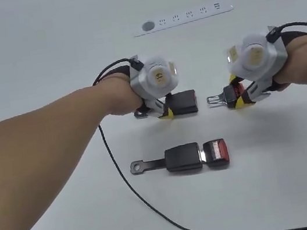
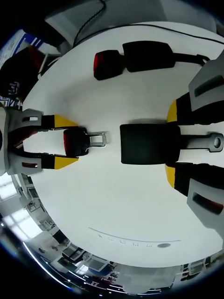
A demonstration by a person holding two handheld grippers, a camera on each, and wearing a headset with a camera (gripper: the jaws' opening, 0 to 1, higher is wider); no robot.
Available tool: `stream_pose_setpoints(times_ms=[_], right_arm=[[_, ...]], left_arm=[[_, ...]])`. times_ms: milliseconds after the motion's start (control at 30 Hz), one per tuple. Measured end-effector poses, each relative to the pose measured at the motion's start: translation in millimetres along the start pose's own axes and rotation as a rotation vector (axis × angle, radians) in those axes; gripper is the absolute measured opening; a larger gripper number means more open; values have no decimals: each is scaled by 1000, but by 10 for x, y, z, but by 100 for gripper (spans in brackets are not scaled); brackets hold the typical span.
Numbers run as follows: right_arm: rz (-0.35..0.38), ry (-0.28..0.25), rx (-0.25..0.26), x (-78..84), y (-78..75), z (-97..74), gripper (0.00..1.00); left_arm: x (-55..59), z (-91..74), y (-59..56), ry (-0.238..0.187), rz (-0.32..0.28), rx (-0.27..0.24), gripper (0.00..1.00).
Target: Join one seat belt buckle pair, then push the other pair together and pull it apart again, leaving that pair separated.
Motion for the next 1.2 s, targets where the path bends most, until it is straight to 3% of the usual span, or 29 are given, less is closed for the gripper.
stream_pose_setpoints(times_ms=[167,400,533,667,867,1200], right_arm=[[25,21,12,231,-22,-87,33],[8,71,34,576,-50,-230,34],[9,89,41,708,-82,-270,34],[32,95,38,729,-51,-283,36],[121,52,81,700,-62,-338,42],[223,-90,129,576,104,-558,47]], left_arm=[[2,2,2,-2,-7,4,31],[21,26,28,-12,-13,2,32],[43,12,21,-2,-47,4,35],[47,-65,46,-5,-47,-13,39],[76,-242,16,-15,-67,-47,44],[223,-614,-252,-77,-141,-117,52]])
Point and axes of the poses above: the centre of the closed fingertips' face, and the gripper's own axes: z roughly forward along the fingers, y roughly to its left, x roughly out of its underside, the point moved 2 cm from there along -z, roughly backward along the fingers, and after that the axes turned 6 degrees about z, right-handed, at the moved point
